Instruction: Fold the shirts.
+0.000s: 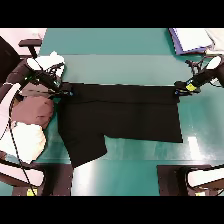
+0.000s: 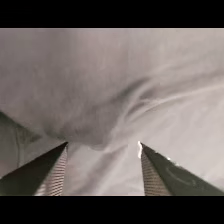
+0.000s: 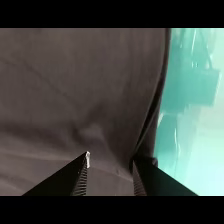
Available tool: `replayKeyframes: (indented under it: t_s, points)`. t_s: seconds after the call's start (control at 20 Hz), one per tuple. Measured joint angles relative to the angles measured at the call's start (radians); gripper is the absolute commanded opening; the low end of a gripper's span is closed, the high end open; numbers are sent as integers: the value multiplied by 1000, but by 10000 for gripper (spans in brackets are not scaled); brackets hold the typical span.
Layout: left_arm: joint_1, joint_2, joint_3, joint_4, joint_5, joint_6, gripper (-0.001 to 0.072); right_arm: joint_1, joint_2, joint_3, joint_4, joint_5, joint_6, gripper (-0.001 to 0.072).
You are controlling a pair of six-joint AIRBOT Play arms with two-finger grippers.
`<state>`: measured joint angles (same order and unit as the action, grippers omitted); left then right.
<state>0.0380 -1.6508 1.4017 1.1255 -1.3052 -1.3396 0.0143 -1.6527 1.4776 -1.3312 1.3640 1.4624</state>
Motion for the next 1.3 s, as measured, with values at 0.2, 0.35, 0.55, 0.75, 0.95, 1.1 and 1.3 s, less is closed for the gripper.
replayKeyframes:
  t_s: [0.2,0.35,0.55,0.75,0.95,1.1,1.3]
  points:
    - [0,137,-87,75,-39,-52,528,-23,121,-109,3,34,-17,329]
    - [0,325,-264,132,-53,-89,528,-44,272,-241,4,46,-23,329]
    - [0,584,-558,160,-60,-158,529,-56,441,-366,12,41,-25,329]
    - [0,722,-776,162,-41,-215,529,-58,537,-409,58,11,-25,329]
    - [0,759,-896,87,-9,-228,528,-51,572,-422,87,-3,-25,329]
    - [0,769,-954,4,25,-215,494,-50,580,-424,100,-8,-25,329]
    - [0,772,-982,-85,75,-183,28,-55,584,-425,105,0,-25,329]
